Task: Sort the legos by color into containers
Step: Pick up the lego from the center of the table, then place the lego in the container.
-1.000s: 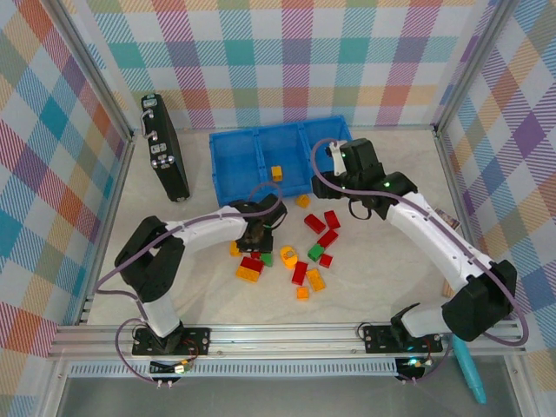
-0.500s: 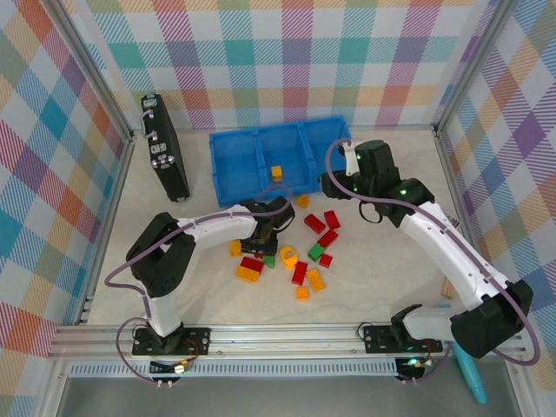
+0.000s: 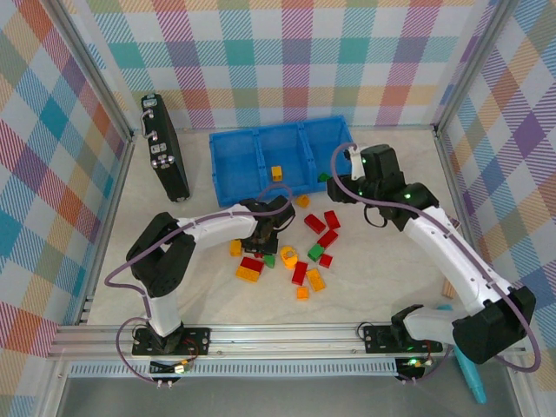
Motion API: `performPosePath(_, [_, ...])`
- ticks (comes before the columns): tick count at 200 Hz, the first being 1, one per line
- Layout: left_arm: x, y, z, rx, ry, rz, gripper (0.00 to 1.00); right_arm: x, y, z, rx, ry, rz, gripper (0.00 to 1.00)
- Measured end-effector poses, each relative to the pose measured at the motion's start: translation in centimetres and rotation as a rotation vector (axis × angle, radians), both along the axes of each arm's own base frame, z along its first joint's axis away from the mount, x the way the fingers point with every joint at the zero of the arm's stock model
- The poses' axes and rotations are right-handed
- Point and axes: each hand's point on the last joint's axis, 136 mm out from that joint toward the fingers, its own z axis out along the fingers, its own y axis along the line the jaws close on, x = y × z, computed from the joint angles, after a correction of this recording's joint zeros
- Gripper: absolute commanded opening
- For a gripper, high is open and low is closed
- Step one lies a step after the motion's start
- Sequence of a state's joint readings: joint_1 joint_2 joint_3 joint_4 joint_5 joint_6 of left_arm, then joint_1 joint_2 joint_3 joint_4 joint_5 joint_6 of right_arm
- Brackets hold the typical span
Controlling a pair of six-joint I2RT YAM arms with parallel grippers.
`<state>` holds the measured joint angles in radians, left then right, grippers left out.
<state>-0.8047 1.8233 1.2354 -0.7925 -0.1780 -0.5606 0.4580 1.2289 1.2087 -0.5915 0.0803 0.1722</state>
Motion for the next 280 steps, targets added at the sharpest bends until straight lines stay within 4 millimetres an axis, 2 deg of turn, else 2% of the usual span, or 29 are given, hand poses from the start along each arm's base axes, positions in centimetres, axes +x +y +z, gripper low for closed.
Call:
performPosePath(16, [0.1,0.2,0.9,0.0,-0.014,-0.003,0.24,-0.6,-0.2,-1.4,-0.005,0.034,0.0,0.58])
performPosePath(33, [0.9,0.1,3.3,0.0,-0.053,-0.02,0.24,-1.8,-0.6,-3.5,-0.008,0.076,-0.002,0.58])
performPosePath(52, [3.1,-0.9,7.3,-0.046,-0.141,-0.038,0.25,-4.1,-1.2,-6.2,-0.004,0.137,0.002,0.58])
performPosePath(68, [5.2,-1.1,11.1,-0.091,-0.225,-0.042,0.25,-5.7,-1.5,-7.4,0.02,0.172,0.005,0.58])
performPosePath(90, [7.8,0.4,15.1,-0.117,-0.319,-0.024,0.25,-7.4,-0.8,-8.5,0.05,0.207,0.021,0.58])
performPosePath(110, [10.1,2.7,17.0,-0.112,-0.371,0.009,0.26,-9.4,0.7,-10.3,0.055,0.262,0.068,0.59])
performPosePath(134, [12.4,5.5,17.6,-0.104,-0.403,0.05,0.26,-12.5,2.8,-13.0,0.008,0.312,0.16,0.61])
performPosePath(157, [14.3,7.2,18.0,-0.113,-0.425,0.075,0.27,-14.6,4.2,-14.5,-0.045,0.336,0.224,0.61])
performPosePath(176, [16.5,7.9,17.9,-0.126,-0.441,0.091,0.27,-15.1,4.5,-15.7,-0.087,0.359,0.221,0.62])
performPosePath(205, [19.0,8.8,16.4,-0.131,-0.429,0.105,0.27,-16.4,4.8,-17.8,-0.135,0.406,0.213,0.63])
performPosePath(240, [20.8,9.6,15.1,-0.142,-0.402,0.115,0.32,-17.6,4.9,-20.1,-0.199,0.461,0.202,0.63])
performPosePath(280, [22.8,9.6,14.1,-0.154,-0.383,0.099,0.39,-17.6,4.9,-22.0,-0.262,0.485,0.185,0.64])
